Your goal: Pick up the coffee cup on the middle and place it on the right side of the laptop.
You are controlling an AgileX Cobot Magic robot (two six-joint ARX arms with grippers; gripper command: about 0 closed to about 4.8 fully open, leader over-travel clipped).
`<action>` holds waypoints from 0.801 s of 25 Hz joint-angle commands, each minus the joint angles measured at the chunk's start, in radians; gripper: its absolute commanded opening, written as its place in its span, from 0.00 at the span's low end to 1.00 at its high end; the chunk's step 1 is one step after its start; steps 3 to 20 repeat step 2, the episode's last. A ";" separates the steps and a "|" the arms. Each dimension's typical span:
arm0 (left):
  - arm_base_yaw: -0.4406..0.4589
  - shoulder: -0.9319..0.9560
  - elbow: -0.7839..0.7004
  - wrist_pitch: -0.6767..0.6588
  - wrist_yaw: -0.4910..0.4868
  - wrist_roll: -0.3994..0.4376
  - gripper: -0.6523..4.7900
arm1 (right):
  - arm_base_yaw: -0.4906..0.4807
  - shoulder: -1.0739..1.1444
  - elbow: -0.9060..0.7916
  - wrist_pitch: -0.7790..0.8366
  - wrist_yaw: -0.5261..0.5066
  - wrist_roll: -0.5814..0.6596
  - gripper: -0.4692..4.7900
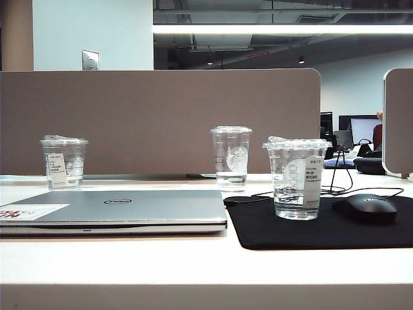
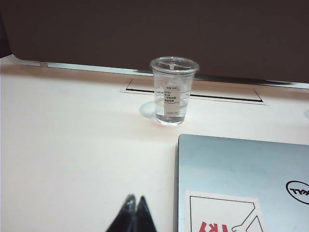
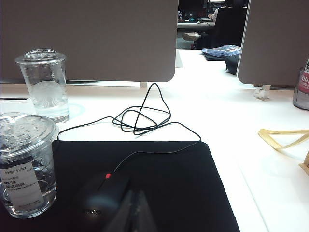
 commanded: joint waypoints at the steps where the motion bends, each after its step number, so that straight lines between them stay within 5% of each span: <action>1: 0.002 0.000 0.003 0.008 0.004 0.003 0.11 | 0.001 -0.002 -0.005 0.020 0.000 0.002 0.08; 20: 0.002 0.000 0.003 0.008 0.004 0.003 0.11 | 0.000 -0.002 -0.005 0.020 0.001 0.002 0.08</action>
